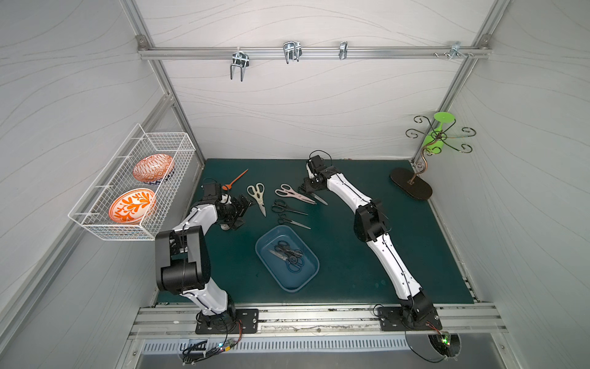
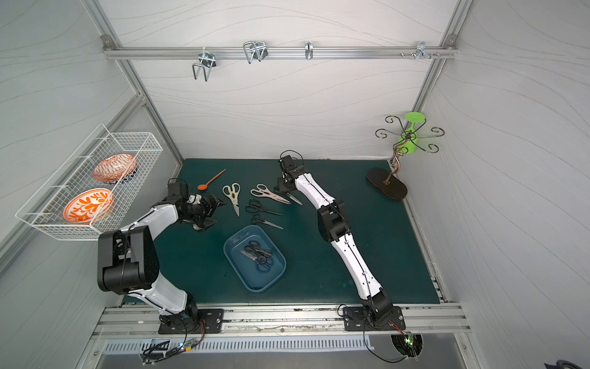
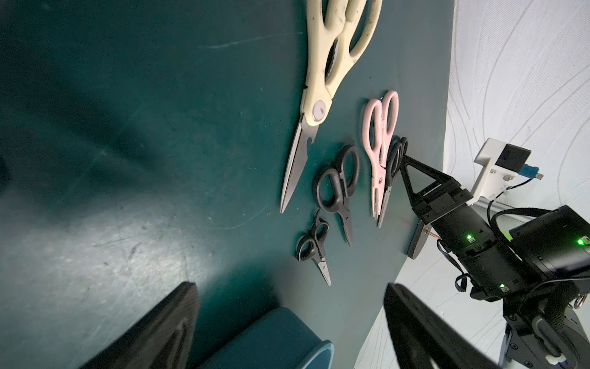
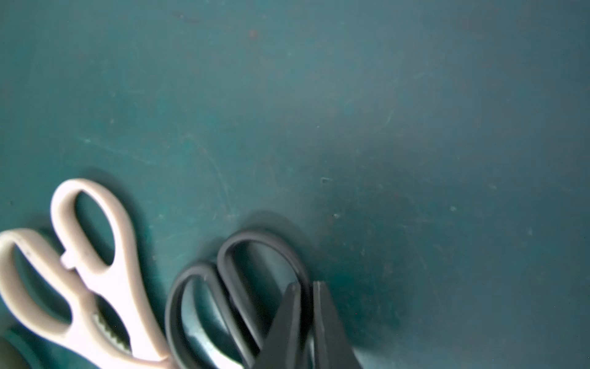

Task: Put the scissors into the storage box
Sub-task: Pick up the scissors from the center of the board.

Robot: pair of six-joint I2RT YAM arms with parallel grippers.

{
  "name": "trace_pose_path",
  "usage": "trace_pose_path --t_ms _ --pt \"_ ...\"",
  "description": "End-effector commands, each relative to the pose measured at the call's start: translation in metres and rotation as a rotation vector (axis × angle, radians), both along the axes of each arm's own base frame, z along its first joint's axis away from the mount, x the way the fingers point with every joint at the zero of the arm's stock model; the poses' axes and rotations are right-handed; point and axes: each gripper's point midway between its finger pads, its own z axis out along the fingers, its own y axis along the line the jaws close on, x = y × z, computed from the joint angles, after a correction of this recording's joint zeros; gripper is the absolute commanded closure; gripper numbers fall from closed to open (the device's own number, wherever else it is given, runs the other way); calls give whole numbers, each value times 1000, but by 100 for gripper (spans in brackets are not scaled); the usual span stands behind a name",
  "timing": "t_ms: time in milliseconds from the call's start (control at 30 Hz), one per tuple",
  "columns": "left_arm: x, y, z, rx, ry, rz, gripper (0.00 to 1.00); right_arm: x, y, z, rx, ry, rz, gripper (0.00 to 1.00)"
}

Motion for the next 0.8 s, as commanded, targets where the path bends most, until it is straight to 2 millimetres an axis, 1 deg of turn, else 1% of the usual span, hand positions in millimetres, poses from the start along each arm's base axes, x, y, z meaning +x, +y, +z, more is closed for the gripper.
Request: trace_pose_path --t_ms 0,100,200,333,467,567,633,767 --pt "9 -2 4 -7 -31 -9 5 -24 -21 -26 -80 122 -3 90" --pt "10 -2 5 -10 -32 -9 5 -30 -31 -19 -94 136 9 89" --pt "10 -2 5 -11 -33 -11 5 -42 -47 -15 -126 168 29 87" --pt "10 -3 6 -14 -38 -10 5 -63 -70 -7 -172 207 65 86" --pt "9 -2 5 -15 -34 -8 5 -89 -90 -4 -200 263 74 84" --pt "10 -2 6 -14 -38 -9 5 -109 -100 -6 -216 310 75 82" --pt "10 -2 6 -14 -37 -9 5 -118 -104 -7 -216 327 71 81" --pt "9 -3 7 -12 -41 -10 5 -127 -106 -12 -209 358 66 77"
